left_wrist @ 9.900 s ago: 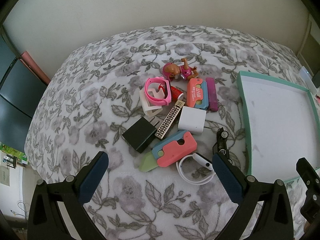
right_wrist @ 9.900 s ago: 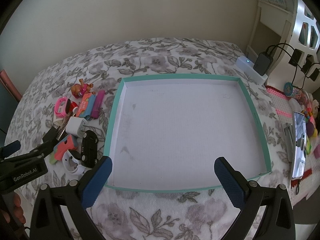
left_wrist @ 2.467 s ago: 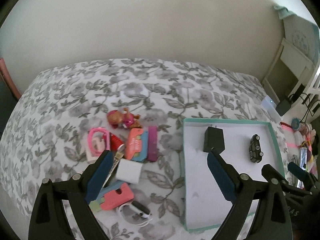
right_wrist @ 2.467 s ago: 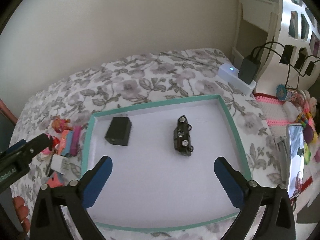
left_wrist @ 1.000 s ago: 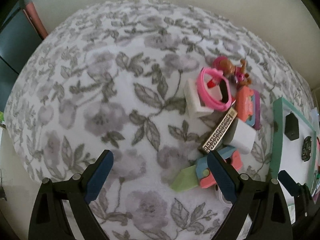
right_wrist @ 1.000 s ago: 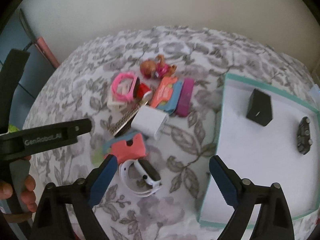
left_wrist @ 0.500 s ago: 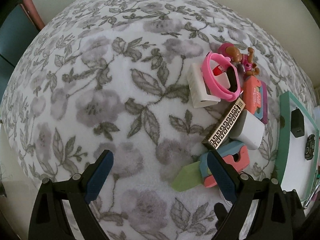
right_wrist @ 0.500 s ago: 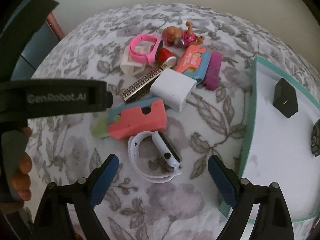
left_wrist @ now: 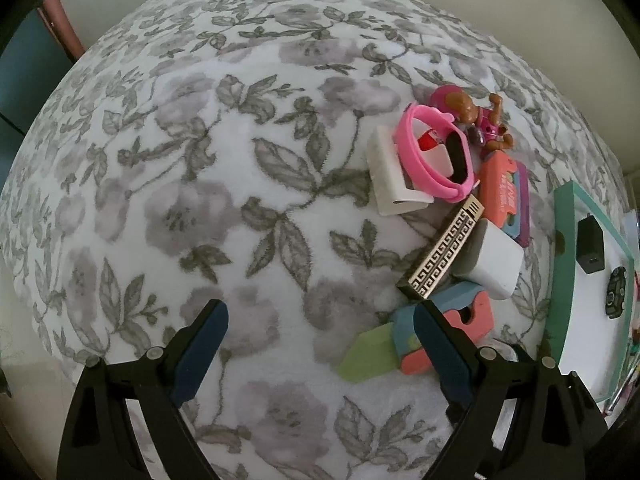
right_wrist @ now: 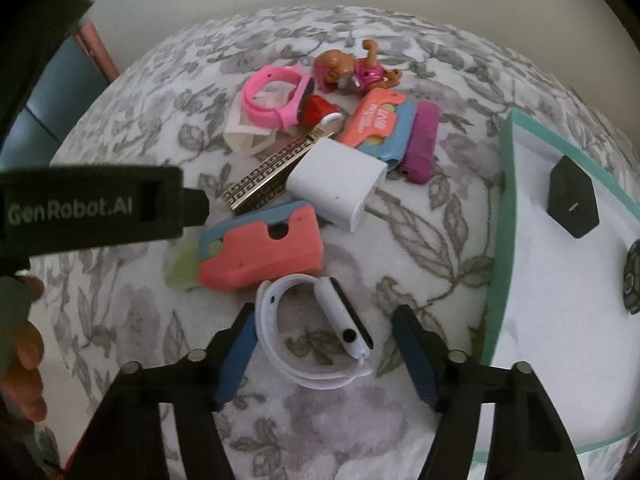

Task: Organize rigid objects
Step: 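Grasp the white smartwatch with the right gripper while left gripper grasps the pink-blue toy knife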

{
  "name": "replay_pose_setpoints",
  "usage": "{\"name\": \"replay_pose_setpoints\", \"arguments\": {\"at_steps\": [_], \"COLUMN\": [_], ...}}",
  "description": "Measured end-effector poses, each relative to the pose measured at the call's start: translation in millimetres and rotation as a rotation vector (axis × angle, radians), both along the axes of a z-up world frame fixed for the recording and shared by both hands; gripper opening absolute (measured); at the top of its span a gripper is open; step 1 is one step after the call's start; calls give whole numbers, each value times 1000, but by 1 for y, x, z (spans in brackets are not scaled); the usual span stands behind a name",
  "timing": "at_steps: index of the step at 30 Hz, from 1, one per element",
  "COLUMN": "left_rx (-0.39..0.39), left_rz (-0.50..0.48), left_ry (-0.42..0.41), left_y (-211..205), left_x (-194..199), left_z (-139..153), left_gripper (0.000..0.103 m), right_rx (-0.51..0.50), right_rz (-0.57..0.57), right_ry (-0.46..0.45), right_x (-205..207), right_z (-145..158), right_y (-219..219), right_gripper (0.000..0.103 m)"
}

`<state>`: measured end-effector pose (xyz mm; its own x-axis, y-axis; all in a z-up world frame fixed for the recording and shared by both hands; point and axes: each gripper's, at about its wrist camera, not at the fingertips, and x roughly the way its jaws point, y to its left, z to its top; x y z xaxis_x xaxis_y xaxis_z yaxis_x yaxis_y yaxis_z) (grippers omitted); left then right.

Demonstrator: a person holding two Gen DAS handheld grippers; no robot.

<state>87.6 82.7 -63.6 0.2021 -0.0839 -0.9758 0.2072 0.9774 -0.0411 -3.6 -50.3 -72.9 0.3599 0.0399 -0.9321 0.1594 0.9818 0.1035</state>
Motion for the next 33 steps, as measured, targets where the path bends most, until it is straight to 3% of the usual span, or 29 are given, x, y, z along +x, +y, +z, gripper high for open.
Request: {"name": "replay_pose_setpoints", "arguments": {"at_steps": [2,5,13,20,28,33], "left_rx": [-2,-29,-59,-59,-63,-3], "left_rz": [-13,-30,-74,-145,-252,-302], "left_ry": [-1,10,24,19,28,53], "left_y": [-4,-11,-25,-54,-95,-120], "left_x": [-1,-3,-7,-14,-28,-38], "left_z": [0,-1,-4,-3,-12,-27], "left_gripper": [94,86,81,81,81,66], "right_rx": [14,32,123,92,89,96], "right_rz": [-12,-30,-120,-185,-267,-286], "right_ry": [-1,8,-29,-67,-87,-90], "right_x": [0,0,-15,-25,-38,-40], "right_z": [2,2,23,51,61,63], "right_y": [-3,-9,-39,-57,-85,-91], "right_gripper": [58,58,57,57,57,57]}}
